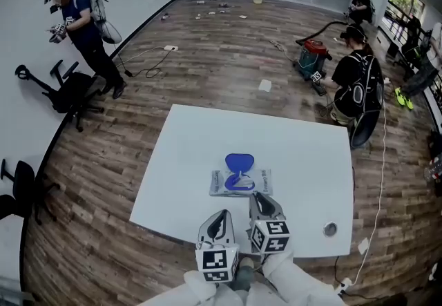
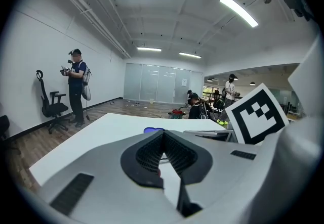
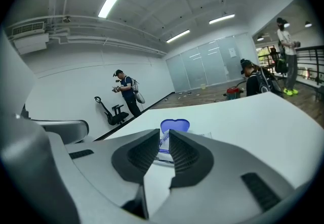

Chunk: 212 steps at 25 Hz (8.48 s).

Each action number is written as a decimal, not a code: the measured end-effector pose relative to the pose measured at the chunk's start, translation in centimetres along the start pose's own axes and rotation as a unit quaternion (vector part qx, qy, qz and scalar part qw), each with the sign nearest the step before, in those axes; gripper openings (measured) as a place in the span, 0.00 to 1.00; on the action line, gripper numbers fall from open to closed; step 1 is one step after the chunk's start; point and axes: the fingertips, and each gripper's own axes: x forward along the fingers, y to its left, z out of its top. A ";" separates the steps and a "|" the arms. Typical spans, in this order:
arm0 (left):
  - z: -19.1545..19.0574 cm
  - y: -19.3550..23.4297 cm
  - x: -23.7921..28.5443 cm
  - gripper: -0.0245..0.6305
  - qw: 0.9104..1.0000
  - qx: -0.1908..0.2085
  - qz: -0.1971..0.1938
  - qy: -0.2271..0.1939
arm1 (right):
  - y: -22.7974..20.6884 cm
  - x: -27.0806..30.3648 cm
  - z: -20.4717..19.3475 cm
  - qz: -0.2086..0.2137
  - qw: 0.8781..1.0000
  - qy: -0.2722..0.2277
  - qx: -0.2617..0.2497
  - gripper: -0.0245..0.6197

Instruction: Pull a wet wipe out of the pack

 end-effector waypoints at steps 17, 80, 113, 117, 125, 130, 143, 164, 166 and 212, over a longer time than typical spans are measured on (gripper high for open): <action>-1.8 0.8 2.4 0.04 0.999 -0.009 0.021 0.023 | -2.6 5.9 -2.1 0.004 0.998 0.059 -0.008 0.16; -4.0 3.6 2.4 0.04 0.997 -0.033 0.050 0.049 | -2.8 9.6 -4.4 -0.010 0.992 0.129 -0.001 0.06; -3.3 1.6 1.1 0.04 0.999 -0.026 0.030 0.036 | -1.2 7.1 -0.5 0.000 0.998 0.066 -0.007 0.06; -3.0 1.4 1.0 0.04 0.999 -0.027 0.027 0.032 | -1.0 6.7 0.1 -0.002 0.998 0.060 -0.008 0.06; -2.4 1.1 0.3 0.04 0.999 -0.024 0.023 0.020 | -0.7 5.9 1.4 -0.005 0.999 0.047 -0.013 0.06; -1.8 1.4 -0.2 0.04 0.999 -0.024 0.021 0.014 | -0.3 5.4 2.4 -0.009 0.999 0.037 -0.015 0.06; -0.8 0.5 -0.9 0.04 1.000 -0.027 0.008 -0.002 | 0.1 3.4 5.0 -0.015 0.999 0.016 -0.030 0.06; -0.2 -1.9 -2.6 0.04 0.999 -0.023 -0.027 -0.016 | 1.0 -3.0 5.5 -0.028 0.999 -0.013 -0.036 0.06; -0.2 -2.1 -2.8 0.04 0.999 -0.021 -0.032 -0.018 | 1.0 -3.7 5.2 -0.030 0.999 -0.015 -0.032 0.06; -0.1 -5.7 -3.5 0.04 0.998 -0.010 -0.063 -0.017 | 0.3 -12.6 0.3 -0.059 0.997 -0.035 0.018 0.06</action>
